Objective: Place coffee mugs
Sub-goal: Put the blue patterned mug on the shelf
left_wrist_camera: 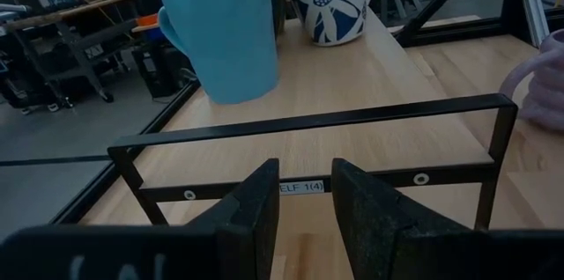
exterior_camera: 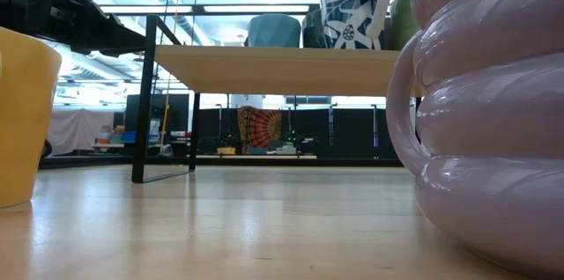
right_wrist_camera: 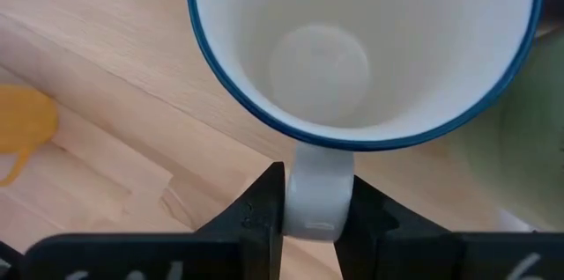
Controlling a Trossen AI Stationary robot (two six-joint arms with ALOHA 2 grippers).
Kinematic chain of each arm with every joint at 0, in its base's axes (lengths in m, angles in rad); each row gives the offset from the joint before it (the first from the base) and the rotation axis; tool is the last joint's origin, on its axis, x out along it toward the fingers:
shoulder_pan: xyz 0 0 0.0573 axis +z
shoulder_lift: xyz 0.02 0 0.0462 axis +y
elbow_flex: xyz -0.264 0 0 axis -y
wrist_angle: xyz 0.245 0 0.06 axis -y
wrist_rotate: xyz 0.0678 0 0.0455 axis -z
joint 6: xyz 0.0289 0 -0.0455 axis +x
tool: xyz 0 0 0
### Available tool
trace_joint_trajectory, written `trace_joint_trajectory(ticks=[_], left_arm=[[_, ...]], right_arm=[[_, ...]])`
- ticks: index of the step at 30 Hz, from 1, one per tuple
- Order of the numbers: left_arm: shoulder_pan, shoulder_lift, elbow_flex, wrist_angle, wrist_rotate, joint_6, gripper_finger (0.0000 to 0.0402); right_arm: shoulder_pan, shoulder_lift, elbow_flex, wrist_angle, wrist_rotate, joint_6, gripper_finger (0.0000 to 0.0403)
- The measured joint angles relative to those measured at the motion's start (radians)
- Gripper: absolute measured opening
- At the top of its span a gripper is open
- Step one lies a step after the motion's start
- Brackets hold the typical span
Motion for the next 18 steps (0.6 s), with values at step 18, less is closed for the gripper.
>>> trace_joint_trajectory(ticks=[18], left_arm=[[0.000,0.000,0.000,-0.005,0.000,0.000,0.0112]], right_arm=[[-0.011,0.000,-0.005,0.029,-0.071,-0.023,0.0155]])
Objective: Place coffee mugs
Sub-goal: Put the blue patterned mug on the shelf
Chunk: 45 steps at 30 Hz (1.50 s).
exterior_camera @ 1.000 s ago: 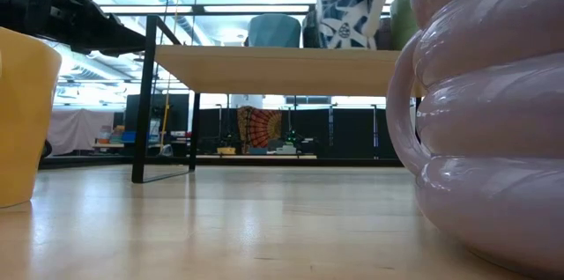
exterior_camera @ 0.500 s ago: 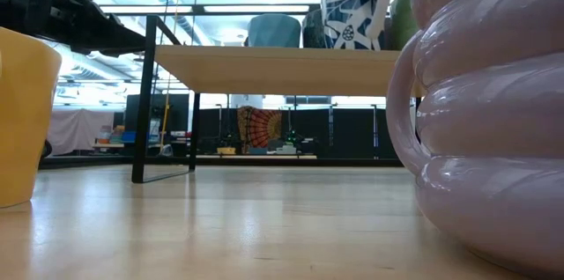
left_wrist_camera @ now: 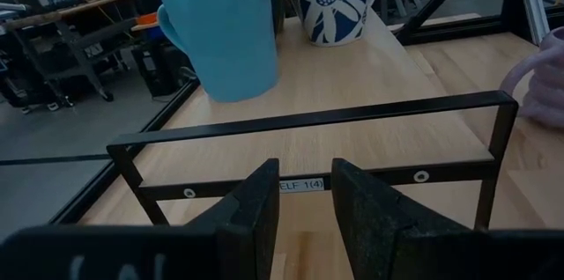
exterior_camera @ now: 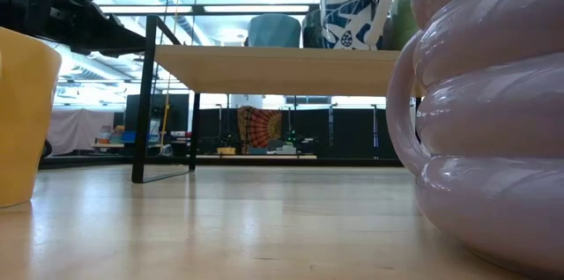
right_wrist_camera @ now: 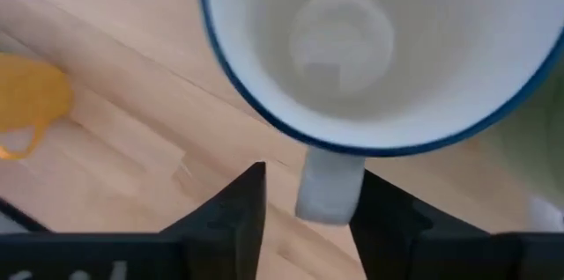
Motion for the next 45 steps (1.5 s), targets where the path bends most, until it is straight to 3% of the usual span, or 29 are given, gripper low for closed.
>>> trace_joint_trajectory(ticks=[12,21,30,45], left_arm=[[0.000,0.000,0.000,0.000,0.000,0.000,0.0112],[0.000,0.000,0.000,0.001,0.000,0.000,0.0112],[0.000,0.000,0.000,0.008,0.000,0.000,0.0112],[0.000,0.000,0.000,0.003,0.000,-0.001,0.0112]], right_arm=[[-0.002,-0.001,0.122,-0.094,0.014,-0.002,0.0181],[0.000,-0.002,0.237,-0.076,0.140,-0.265,0.0179],[-0.003,0.000,0.167,0.128,0.192,-0.624,0.0178],[-0.015,0.000,0.034,0.140,0.235,-0.672,0.0178]])
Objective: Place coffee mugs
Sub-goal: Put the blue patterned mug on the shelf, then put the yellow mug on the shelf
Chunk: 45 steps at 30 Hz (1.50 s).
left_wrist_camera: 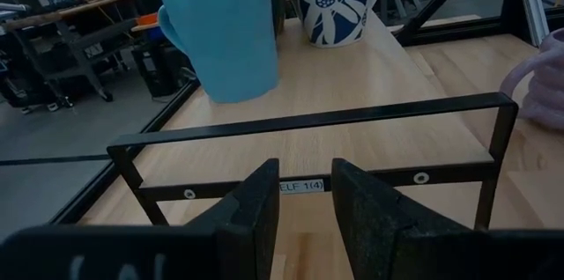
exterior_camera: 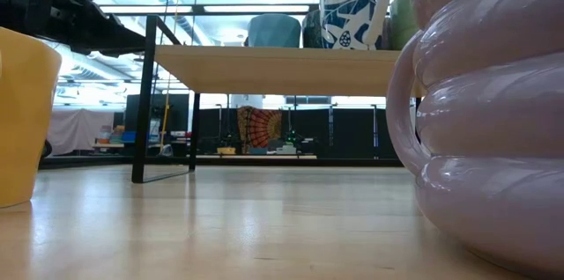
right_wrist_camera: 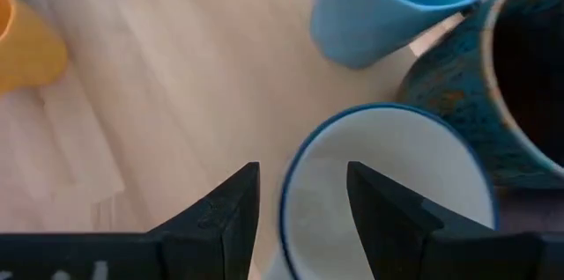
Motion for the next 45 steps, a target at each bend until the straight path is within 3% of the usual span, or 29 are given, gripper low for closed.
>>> trace_joint_trajectory(ticks=[18,23,34,45], left_arm=[[0.000,0.001,0.000,-0.004,0.000,0.001,0.0112],[0.000,0.001,0.000,-0.004,0.000,0.000,0.0112],[0.000,0.000,0.000,-0.004,0.038,-0.043,0.0112],[-0.001,0.000,0.000,-0.005,0.199,-0.133,0.0112]], right_arm=[[-0.047,0.000,0.000,-0.021,0.012,0.084,0.0178],[-0.047,0.000,0.060,-0.026,0.017,0.078,0.0178],[-0.005,-0.002,0.119,0.075,0.249,-0.359,0.0178],[0.100,-0.089,0.065,0.089,0.352,-0.437,0.0164]])
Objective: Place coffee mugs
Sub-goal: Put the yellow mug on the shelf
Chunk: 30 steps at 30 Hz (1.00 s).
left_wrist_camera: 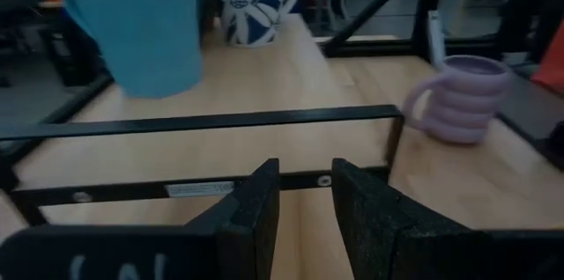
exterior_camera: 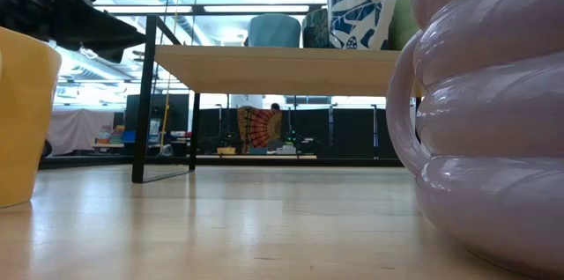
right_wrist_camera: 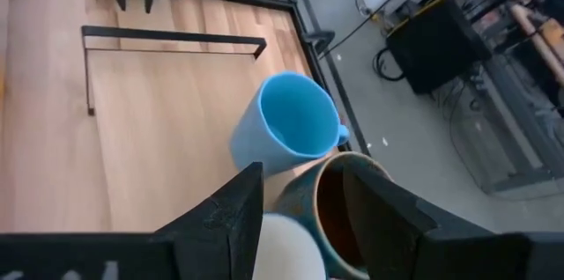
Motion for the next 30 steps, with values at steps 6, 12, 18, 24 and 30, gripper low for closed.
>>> trace_joint_trajectory(ticks=[6,12,18,24,30], left_arm=[[0.000,0.000,0.000,0.006,0.063,-0.063,0.0112],[0.000,0.000,0.000,0.029,0.169,-0.077,0.0112],[0.001,0.000,0.000,0.046,0.168,-0.091,0.0112],[0.001,0.000,0.000,0.053,0.168,-0.130,0.0112],[0.001,0.000,0.000,0.054,0.168,-0.219,0.0112]], right_arm=[[0.091,-0.079,-0.156,0.071,0.099,0.042,0.0164],[0.137,-0.213,-0.374,0.239,0.095,0.056,0.0150],[0.105,-0.394,-0.605,0.548,-0.055,-0.132,0.0128],[0.094,-0.529,-0.699,0.675,-0.062,-0.065,0.0122],[0.096,-0.609,-0.822,0.713,-0.073,-0.060,0.0122]])
